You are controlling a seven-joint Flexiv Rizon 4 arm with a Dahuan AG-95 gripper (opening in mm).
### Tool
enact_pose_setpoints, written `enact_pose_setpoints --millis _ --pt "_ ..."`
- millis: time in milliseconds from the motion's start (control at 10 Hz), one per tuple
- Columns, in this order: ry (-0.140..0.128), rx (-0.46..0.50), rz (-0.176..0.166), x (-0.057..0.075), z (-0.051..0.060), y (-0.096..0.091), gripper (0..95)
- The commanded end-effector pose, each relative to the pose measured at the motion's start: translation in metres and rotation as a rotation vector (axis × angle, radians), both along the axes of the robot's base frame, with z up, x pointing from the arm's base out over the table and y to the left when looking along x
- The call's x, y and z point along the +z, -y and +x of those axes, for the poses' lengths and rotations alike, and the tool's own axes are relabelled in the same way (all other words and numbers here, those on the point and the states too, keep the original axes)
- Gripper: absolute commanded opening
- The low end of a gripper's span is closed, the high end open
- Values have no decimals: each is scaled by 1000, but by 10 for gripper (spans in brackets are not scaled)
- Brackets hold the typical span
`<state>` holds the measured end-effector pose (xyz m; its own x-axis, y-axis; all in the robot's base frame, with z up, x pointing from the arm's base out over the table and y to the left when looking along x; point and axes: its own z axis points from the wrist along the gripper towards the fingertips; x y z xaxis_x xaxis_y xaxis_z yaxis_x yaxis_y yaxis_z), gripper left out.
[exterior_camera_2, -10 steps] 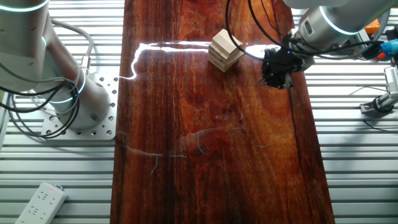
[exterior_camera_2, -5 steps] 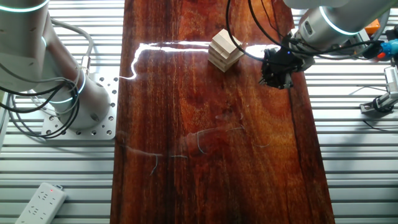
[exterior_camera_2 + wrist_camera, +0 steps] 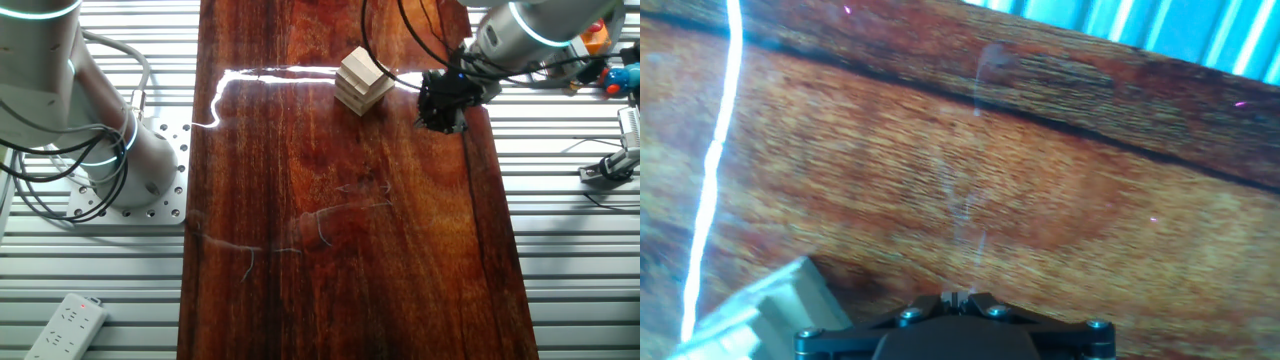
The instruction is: Play Jenga
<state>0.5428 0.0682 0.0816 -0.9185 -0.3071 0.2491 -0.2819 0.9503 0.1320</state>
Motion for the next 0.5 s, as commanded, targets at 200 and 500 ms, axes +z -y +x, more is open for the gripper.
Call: enact_pose_setpoints --millis 200,500 --pt "11 -64 34 8 1 -16 0" --pt "13 -135 28 19 -1 -36 0"
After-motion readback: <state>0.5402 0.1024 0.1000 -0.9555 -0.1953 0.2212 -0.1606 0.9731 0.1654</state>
